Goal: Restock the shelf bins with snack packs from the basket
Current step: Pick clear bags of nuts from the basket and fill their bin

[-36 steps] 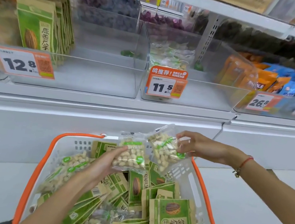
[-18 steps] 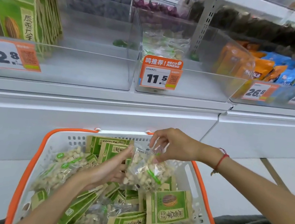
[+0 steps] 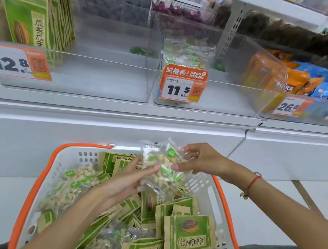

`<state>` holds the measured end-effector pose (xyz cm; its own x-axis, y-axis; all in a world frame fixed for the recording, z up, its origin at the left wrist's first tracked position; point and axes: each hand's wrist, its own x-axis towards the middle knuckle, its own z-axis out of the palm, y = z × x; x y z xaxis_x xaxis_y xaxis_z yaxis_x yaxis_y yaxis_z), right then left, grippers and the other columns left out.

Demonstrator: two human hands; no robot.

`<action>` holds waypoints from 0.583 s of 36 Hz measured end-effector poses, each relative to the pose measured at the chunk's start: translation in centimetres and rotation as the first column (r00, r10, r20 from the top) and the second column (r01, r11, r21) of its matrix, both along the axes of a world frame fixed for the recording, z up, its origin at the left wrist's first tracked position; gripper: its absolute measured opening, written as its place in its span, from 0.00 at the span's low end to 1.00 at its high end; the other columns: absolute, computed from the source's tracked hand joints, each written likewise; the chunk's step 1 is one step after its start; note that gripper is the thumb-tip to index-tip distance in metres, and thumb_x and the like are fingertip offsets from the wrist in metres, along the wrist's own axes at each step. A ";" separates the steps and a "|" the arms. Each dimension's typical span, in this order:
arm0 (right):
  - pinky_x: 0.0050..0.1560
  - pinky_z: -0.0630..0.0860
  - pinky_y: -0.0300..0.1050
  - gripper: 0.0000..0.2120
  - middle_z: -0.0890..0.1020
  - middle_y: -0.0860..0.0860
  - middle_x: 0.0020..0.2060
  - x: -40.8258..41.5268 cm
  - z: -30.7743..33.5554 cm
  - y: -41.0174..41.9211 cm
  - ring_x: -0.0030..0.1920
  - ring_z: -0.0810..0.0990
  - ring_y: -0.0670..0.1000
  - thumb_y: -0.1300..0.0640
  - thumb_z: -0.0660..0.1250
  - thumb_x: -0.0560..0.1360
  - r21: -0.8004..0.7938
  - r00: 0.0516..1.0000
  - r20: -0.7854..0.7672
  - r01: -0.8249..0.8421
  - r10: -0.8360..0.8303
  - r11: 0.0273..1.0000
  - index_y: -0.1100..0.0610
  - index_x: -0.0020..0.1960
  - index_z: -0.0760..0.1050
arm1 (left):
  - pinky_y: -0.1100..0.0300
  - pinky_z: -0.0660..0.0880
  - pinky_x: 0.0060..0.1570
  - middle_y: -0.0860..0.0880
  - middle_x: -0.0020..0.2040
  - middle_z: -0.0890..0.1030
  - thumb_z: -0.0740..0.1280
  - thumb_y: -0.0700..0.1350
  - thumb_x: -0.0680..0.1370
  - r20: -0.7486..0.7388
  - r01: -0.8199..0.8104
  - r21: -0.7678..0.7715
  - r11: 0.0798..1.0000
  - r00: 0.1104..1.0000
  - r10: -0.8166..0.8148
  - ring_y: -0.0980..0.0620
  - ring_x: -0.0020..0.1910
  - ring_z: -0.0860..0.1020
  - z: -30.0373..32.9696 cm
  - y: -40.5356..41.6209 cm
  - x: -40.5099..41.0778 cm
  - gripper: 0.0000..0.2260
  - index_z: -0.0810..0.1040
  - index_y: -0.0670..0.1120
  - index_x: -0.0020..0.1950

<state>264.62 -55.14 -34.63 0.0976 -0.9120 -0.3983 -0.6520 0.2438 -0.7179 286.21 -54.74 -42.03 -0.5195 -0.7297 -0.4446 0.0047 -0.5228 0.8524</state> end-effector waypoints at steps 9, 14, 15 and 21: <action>0.49 0.74 0.49 0.19 0.80 0.52 0.44 -2.7 3.1 0.6 0.46 0.77 0.52 0.50 0.80 0.63 -0.151 0.845 -0.449 -0.392 0.290 0.908 0.45 0.50 0.77 | 0.64 0.69 0.53 0.49 0.64 0.74 0.75 0.41 0.70 0.518 0.132 -0.288 0.949 0.854 0.038 0.54 0.56 0.75 3.4 -2.1 2.3 0.25 0.70 0.48 0.63; 0.45 0.71 0.42 0.25 0.76 0.46 0.46 -1.1 3.9 1.3 0.49 0.75 0.49 0.51 0.80 0.63 -0.234 0.876 -0.375 -0.407 0.305 0.883 0.48 0.53 0.69 | 0.64 0.66 0.49 0.58 0.46 0.77 0.75 0.48 0.69 0.519 0.189 -0.322 0.928 0.855 0.006 0.57 0.52 0.74 6.4 -2.7 2.1 0.09 0.81 0.53 0.48; 0.44 0.70 0.40 0.24 0.75 0.44 0.46 -0.8 4.1 1.3 0.48 0.74 0.48 0.51 0.80 0.64 -0.258 0.882 -0.358 -0.408 0.305 0.876 0.49 0.52 0.68 | 0.66 0.66 0.44 0.59 0.42 0.77 0.75 0.51 0.69 0.509 0.185 -0.317 0.930 0.861 0.002 0.58 0.48 0.74 7.0 -2.6 1.8 0.07 0.82 0.53 0.44; 0.37 0.69 0.31 0.22 0.77 0.44 0.48 -1.1 5.4 0.6 0.40 0.75 0.41 0.55 0.81 0.62 -0.371 0.946 -0.212 -0.310 0.245 0.875 0.44 0.50 0.74 | 0.61 0.77 0.47 0.52 0.55 0.79 0.70 0.56 0.71 0.389 0.160 -0.186 0.969 0.918 -0.076 0.53 0.53 0.77 9.0 -2.6 0.6 0.19 0.79 0.48 0.58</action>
